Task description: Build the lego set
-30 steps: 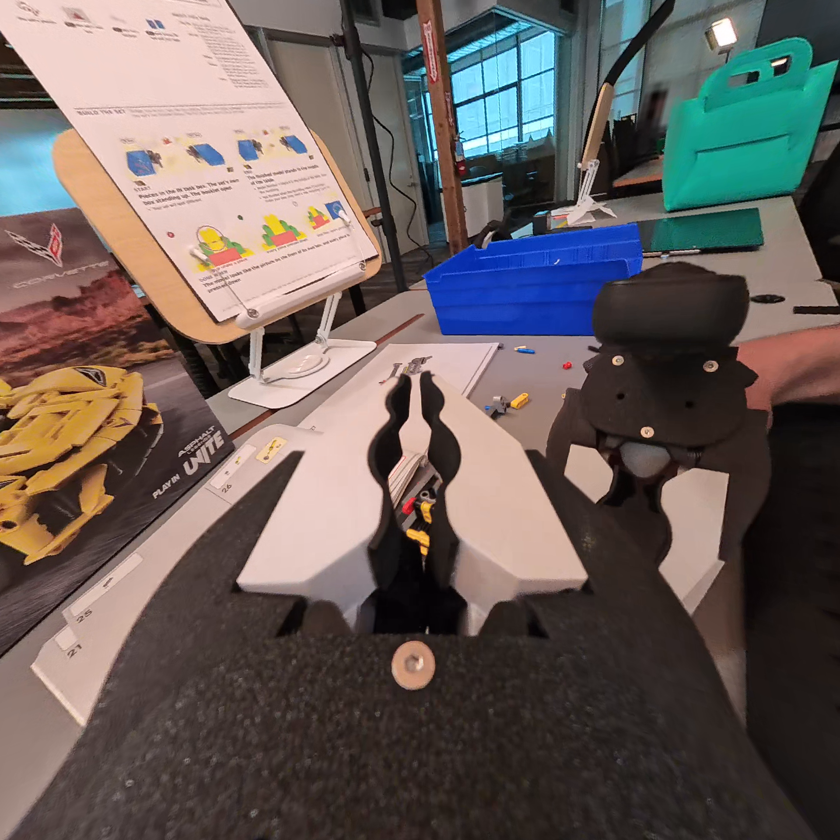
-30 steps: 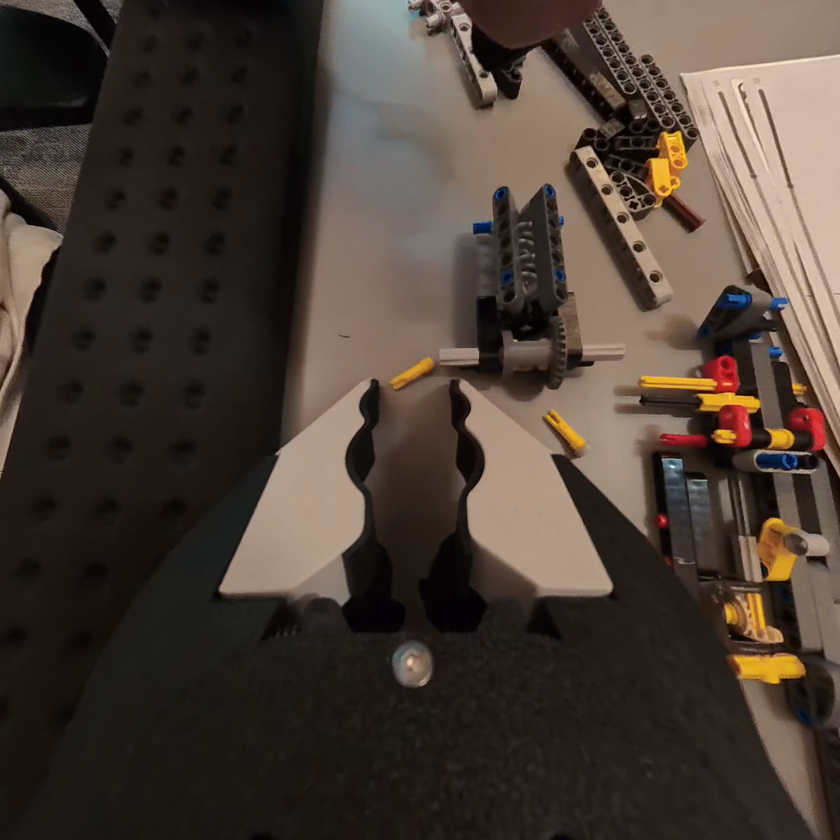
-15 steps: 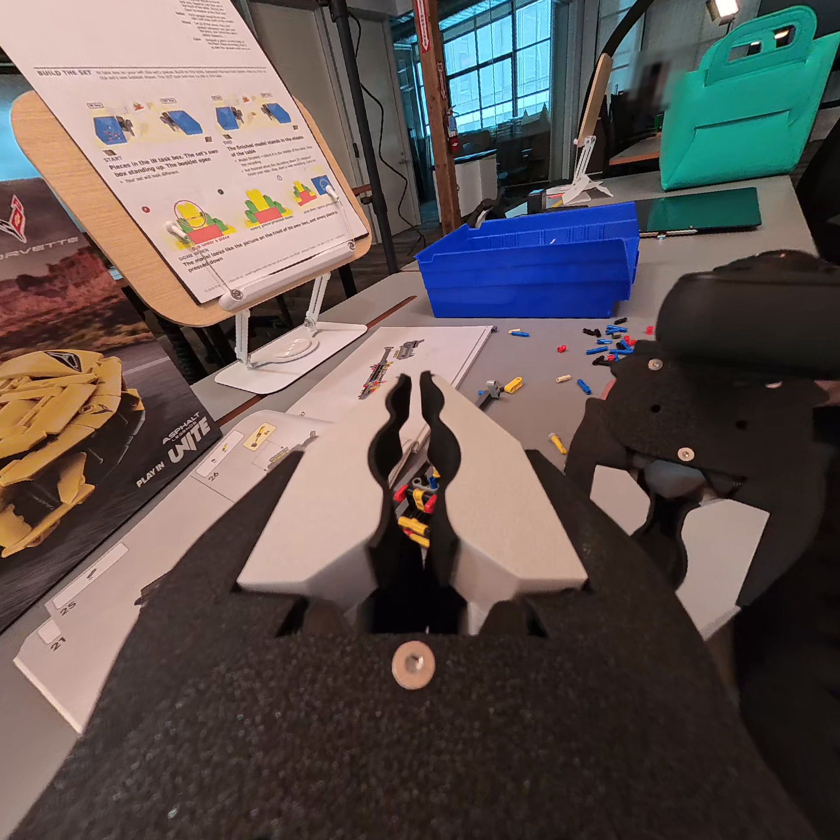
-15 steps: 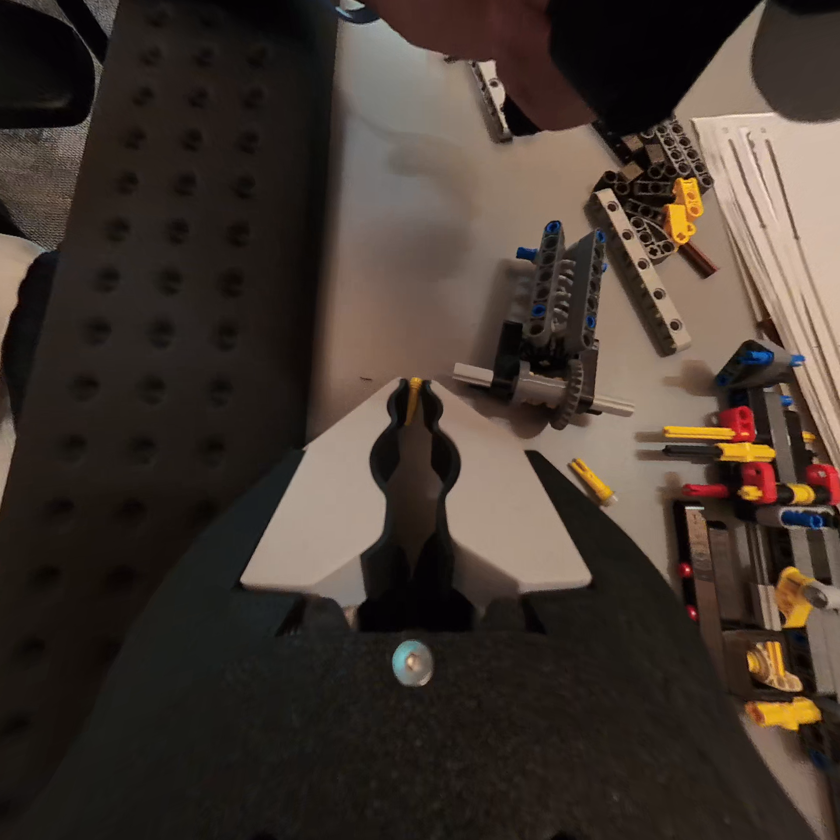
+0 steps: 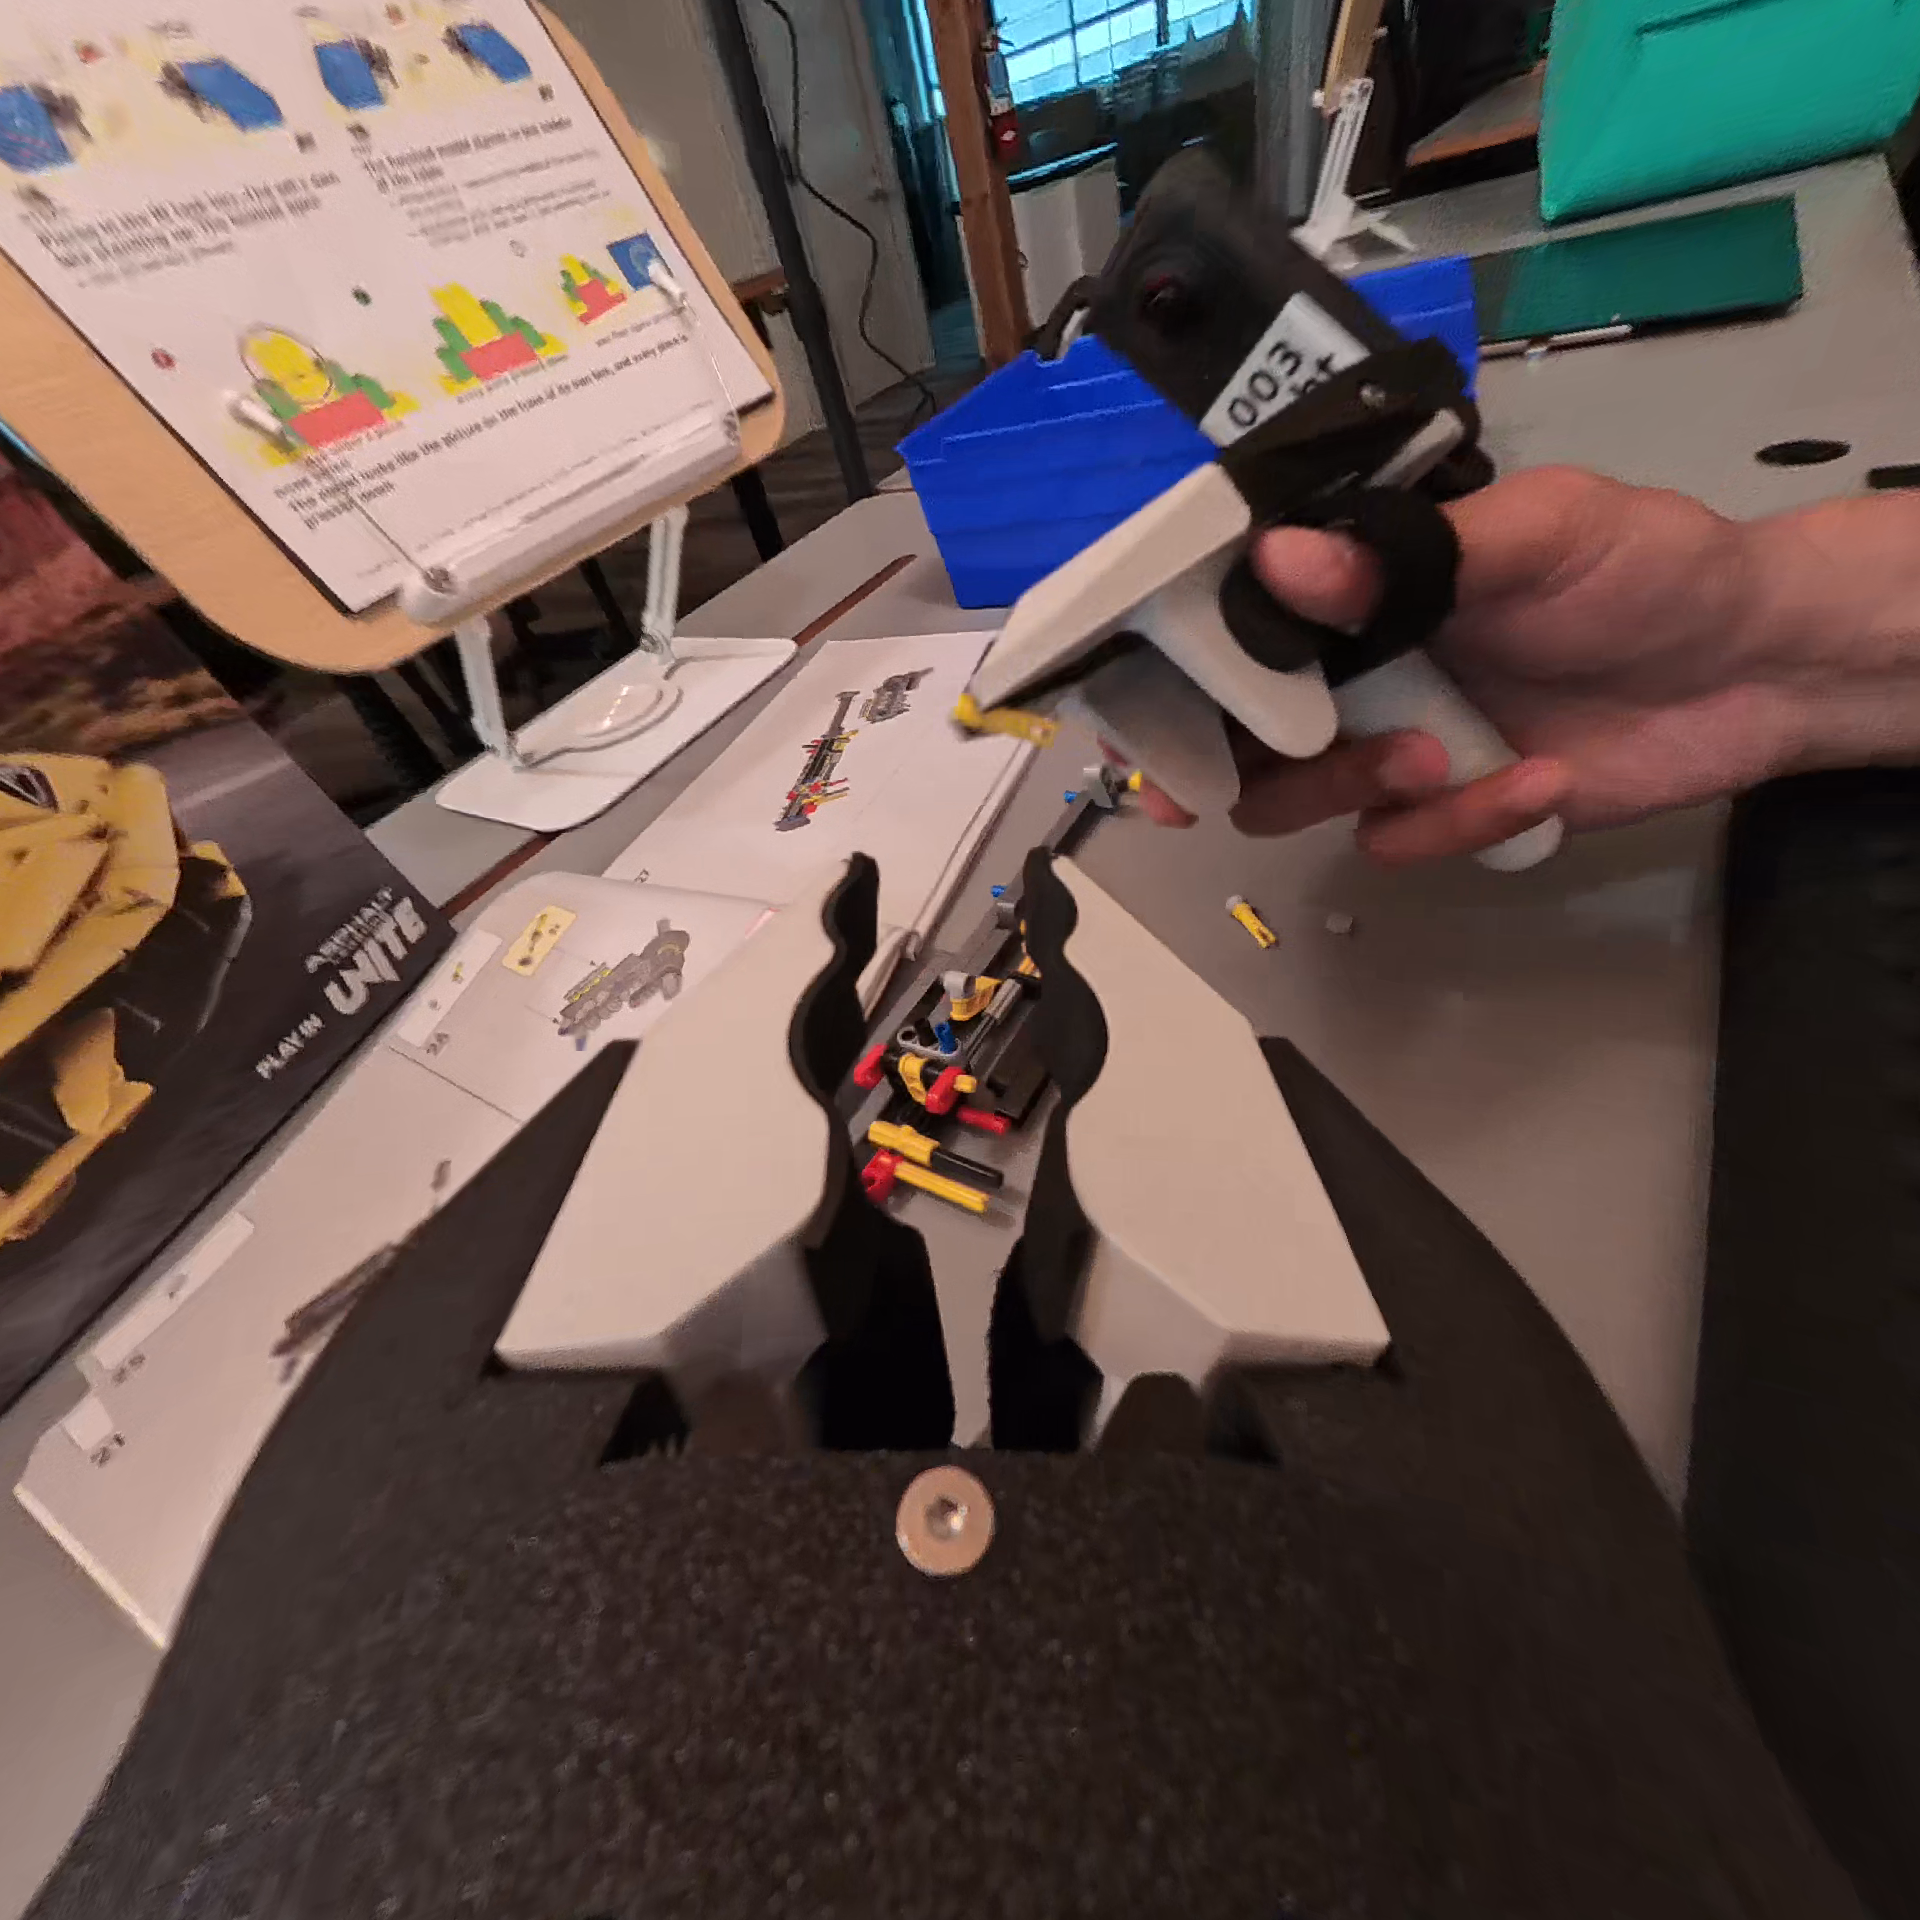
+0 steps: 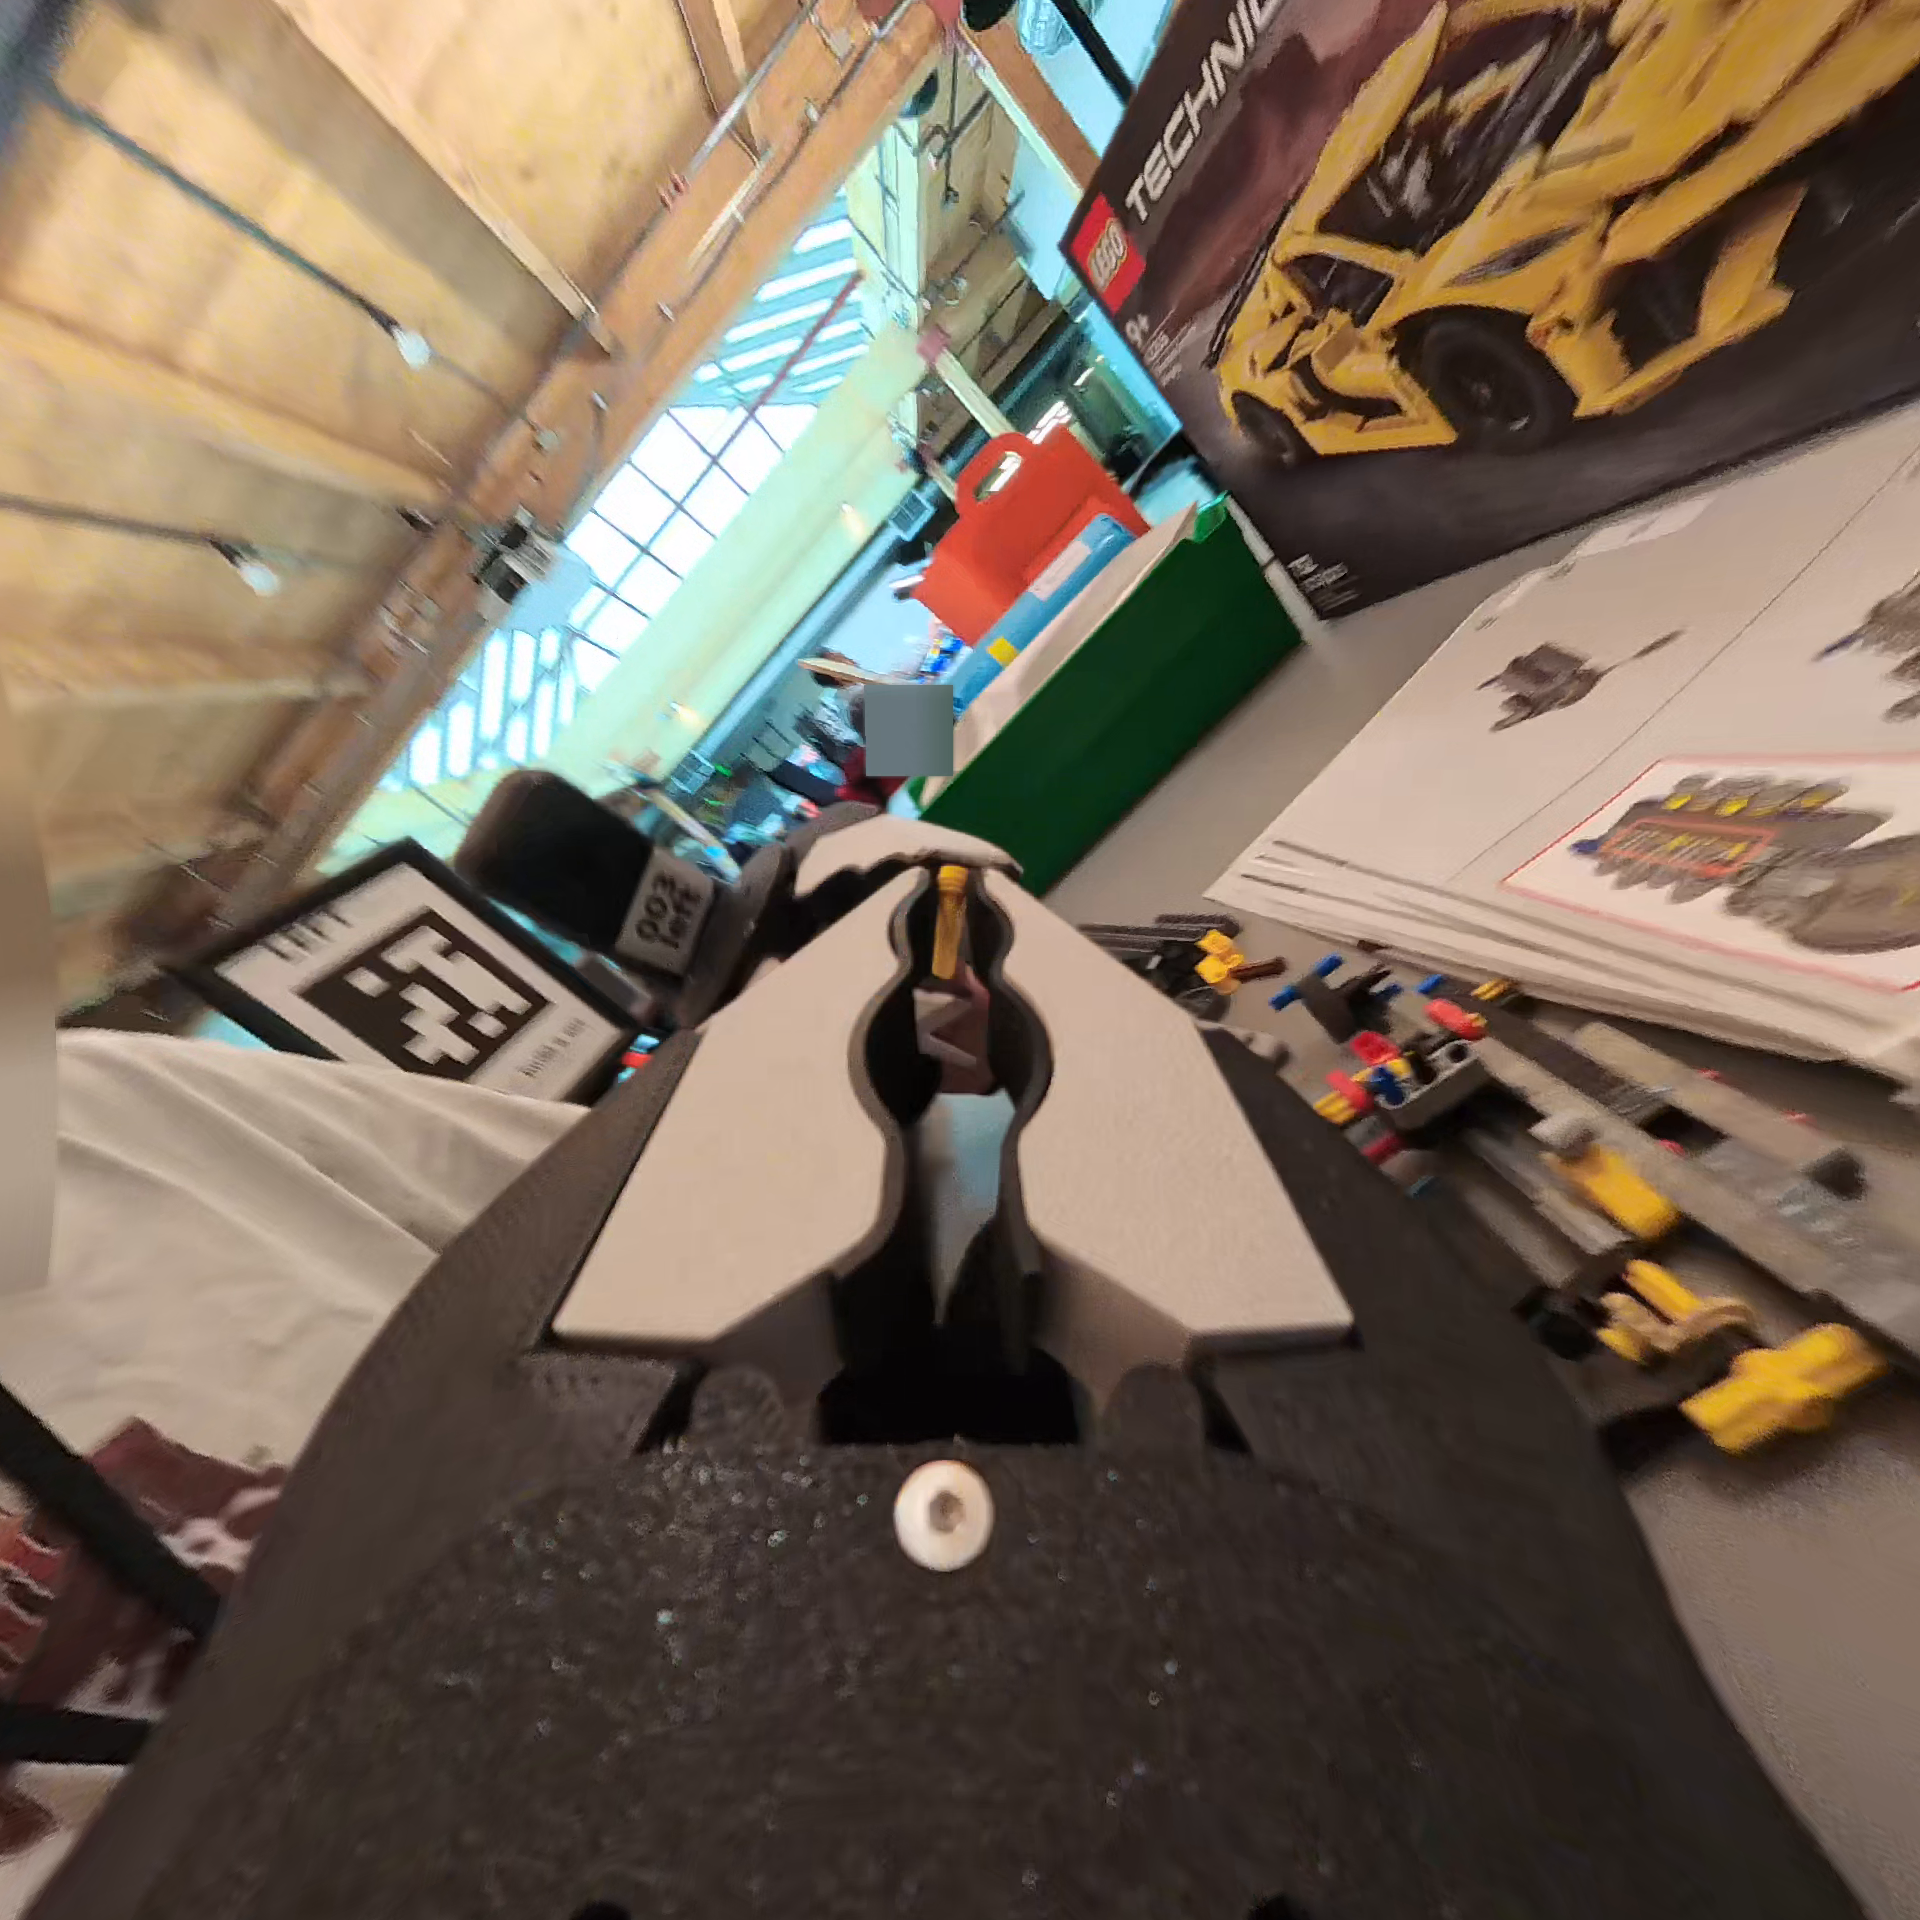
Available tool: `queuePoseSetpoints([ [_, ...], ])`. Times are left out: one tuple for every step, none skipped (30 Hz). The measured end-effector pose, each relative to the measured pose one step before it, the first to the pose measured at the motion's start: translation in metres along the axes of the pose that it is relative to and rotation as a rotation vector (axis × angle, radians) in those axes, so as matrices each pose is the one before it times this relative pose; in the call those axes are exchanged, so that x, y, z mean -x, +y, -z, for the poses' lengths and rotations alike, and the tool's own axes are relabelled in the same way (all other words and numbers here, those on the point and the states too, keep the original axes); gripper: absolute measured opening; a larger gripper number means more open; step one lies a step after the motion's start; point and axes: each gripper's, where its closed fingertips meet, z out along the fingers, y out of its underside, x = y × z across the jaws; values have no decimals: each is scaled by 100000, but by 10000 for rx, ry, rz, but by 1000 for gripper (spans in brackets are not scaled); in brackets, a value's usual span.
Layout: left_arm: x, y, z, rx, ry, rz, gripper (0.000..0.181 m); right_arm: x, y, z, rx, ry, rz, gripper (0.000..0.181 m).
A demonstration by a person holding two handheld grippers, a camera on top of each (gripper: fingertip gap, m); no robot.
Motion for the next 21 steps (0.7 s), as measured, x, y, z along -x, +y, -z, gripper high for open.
queuePoseSetpoints([
  [-214, -91, -123, -53, -164, -337, 28, -75, 117, -328, -91, -181, -547, 5],
  [-198, -78, -99, -41, -137, -333, 28, 116, 56, -300, -156, -280, -403, 4],
  [-63, -117, -73, -51, -184, -295, 28, 252, 125, -275, -49, -330, -371, 4],
  [-7, -148, -37, -56, -186, -260, 28, -27, 145, -188, 35, -91, -246, 4],
  [1, -166, -20, -66, -152, -217, 27, -137, 108, -140, 18, 41, -22, 4],
  [44, -148, -6, -61, -149, -152, 27, -55, -21, -64, -54, 16, -17, 4],
  [73, -135, -2, -54, -125, -86, 26, 42, -14, -42, -27, -30, -4, 4],
  [-43, -52, -17, -19, -25, -30, 25, 2, 107, -56, 73, 21, 43, 5],
  [-46, -57, -13, -19, -2, 12, 24, -139, 177, -73, 90, 133, 93, 5],
  [55, -49, -7, -26, -55, 24, 23, 40, -4, -50, -37, 20, 106, 5],
  [22, 7, -14, -4, -19, 14, 23, 64, -51, -29, -44, -27, -24, 5],
  [40, 50, -21, 26, -10, 18, 23, -86, 14, 1, 19, 46, -42, 5],
  [131, -13, 32, -3, -54, 20, 21, -2, 55, -18, 33, -6, 10, 5],
  [93, -134, 67, -82, -42, 27, 18, 151, 28, -41, -2, -75, -13, 5],
  [-6, -33, 22, -39, 10, 7, 18, 61, -5, -10, -26, -3, 9, 5],
  [-17, 74, -8, 37, -3, -62, 18, -87, 42, -1, 25, 71, 73, 5],
  [-33, 26, 16, 17, -22, -132, 18, -7, 35, 22, 37, -8, 25, 5],
  [-20, -47, 21, -20, -41, -148, 18, 91, 21, 11, 28, -93, -74, 5],
  [-33, -16, 30, 4, -30, -118, 18, 41, 63, 11, 40, -72, -57, 5],
  [-66, 27, 14, 25, 0, -78, 18, -8, 90, 20, 60, -37, 10, 5],
  [-77, 30, 15, 13, 24, -61, 18, -9, 97, 37, 71, -19, 24, 5],
])
